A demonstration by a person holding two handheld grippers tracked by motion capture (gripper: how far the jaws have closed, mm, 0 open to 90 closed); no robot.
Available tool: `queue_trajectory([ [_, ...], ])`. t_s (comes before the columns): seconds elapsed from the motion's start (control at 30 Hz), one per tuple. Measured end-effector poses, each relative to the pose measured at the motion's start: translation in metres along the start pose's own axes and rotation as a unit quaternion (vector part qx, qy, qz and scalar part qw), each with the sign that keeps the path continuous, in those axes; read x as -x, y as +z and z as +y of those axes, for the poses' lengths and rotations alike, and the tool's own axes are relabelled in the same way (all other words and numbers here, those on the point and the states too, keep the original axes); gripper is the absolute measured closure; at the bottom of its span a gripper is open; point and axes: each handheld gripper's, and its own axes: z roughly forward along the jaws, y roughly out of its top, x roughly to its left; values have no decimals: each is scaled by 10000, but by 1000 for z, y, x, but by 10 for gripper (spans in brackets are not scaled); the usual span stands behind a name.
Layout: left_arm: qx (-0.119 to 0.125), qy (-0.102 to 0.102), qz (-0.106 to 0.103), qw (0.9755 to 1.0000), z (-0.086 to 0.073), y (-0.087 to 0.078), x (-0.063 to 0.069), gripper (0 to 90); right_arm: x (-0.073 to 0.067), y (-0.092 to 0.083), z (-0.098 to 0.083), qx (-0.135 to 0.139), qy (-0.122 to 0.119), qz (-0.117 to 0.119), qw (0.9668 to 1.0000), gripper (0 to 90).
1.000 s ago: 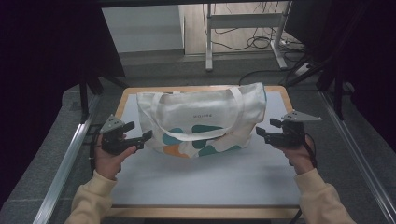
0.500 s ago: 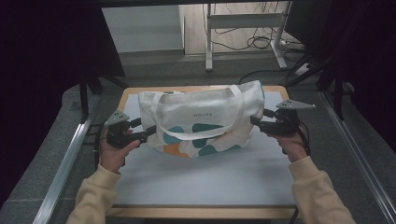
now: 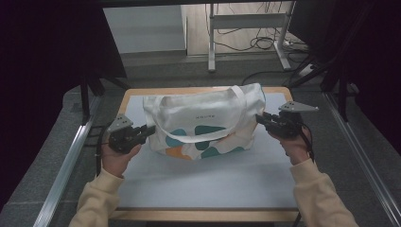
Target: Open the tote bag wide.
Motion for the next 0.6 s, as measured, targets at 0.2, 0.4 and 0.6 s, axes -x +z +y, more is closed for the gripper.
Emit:
queue_trajectory([
  [0.2,65,31,-15,10000,-2,-4,1,841,-1,-6,-5,191,-74,-69,9998,823],
  [0.4,149,111,-27,9998,-11,-12,6,844,-6,-15,-13,343,-241,-41,9991,828],
  [0.6,185,186,-72,9996,-21,-16,10,845,-12,-19,-23,349,-313,-25,9989,831],
])
